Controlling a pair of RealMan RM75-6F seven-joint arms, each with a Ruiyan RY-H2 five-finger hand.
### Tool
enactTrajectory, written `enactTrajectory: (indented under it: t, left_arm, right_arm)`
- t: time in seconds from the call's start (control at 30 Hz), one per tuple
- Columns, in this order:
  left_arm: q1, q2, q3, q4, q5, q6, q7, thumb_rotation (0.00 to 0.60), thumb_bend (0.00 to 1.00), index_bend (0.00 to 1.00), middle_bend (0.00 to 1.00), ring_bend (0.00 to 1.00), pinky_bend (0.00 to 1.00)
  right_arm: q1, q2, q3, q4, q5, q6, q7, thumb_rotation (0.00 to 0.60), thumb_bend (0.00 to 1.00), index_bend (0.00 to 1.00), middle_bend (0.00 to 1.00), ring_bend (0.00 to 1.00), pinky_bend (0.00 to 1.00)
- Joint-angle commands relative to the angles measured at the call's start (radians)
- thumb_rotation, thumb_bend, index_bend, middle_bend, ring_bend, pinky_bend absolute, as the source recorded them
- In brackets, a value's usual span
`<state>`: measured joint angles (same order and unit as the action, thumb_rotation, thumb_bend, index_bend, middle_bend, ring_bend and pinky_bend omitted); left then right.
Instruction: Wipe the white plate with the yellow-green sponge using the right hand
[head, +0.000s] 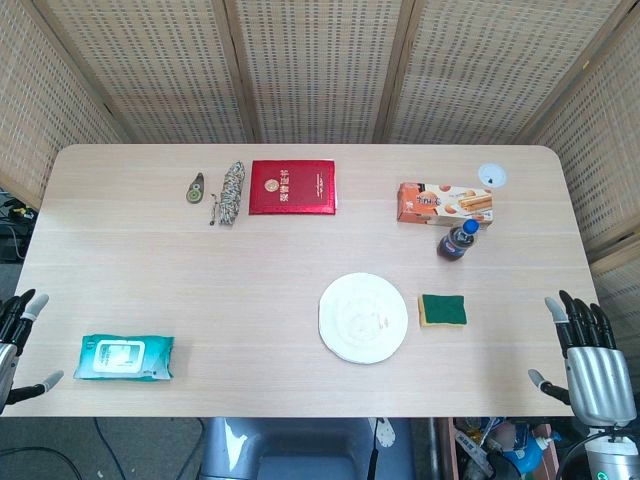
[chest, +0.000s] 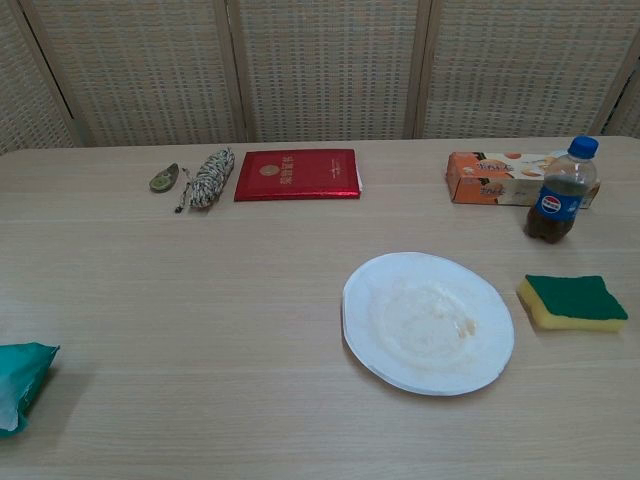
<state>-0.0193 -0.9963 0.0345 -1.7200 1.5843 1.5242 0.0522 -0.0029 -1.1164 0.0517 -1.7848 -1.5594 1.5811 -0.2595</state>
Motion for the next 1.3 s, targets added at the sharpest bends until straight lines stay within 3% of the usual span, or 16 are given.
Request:
enactTrajectory:
  t: [0.03, 0.33, 0.57, 0.73, 0.9, 1.3]
  left_arm:
    - [-0.001, 0.000, 0.000, -0.001, -0.001, -0.003, 0.002, 0.600, 0.00, 0.00, 0.00, 0.00, 0.00]
    - [-0.006, -0.002, -0.004, -0.004, -0.010, -0.013, 0.009, 0.600, 0.00, 0.00, 0.00, 0.00, 0.00]
    - [-0.018, -0.007, -0.018, -0.009, -0.043, -0.037, 0.022, 0.600, 0.00, 0.00, 0.00, 0.00, 0.00]
    - [-0.030, -0.012, -0.028, -0.008, -0.056, -0.052, 0.024, 0.600, 0.00, 0.00, 0.00, 0.00, 0.00]
    - [-0.049, -0.018, -0.029, -0.008, -0.085, -0.101, 0.036, 0.600, 0.00, 0.00, 0.00, 0.00, 0.00]
    - [-0.072, -0.029, -0.042, -0.017, -0.138, -0.148, 0.073, 0.600, 0.00, 0.00, 0.00, 0.00, 0.00]
  right_arm:
    - [0.002, 0.000, 0.001, 0.000, 0.004, -0.004, 0.000, 0.600, 0.00, 0.00, 0.00, 0.00, 0.00]
    - [0.026, -0.002, 0.003, 0.001, 0.027, -0.057, -0.009, 0.600, 0.00, 0.00, 0.00, 0.00, 0.00]
    - [0.164, -0.046, 0.040, 0.078, 0.025, -0.240, 0.008, 0.600, 0.00, 0.00, 0.00, 0.00, 0.00]
    - [0.249, -0.134, 0.073, 0.176, 0.032, -0.318, -0.040, 0.600, 0.00, 0.04, 0.03, 0.00, 0.00]
    - [0.325, -0.224, 0.084, 0.257, 0.104, -0.447, -0.054, 0.600, 0.02, 0.11, 0.17, 0.00, 0.06]
    - [0.417, -0.413, 0.080, 0.522, 0.157, -0.548, -0.029, 0.600, 0.06, 0.16, 0.21, 0.04, 0.16]
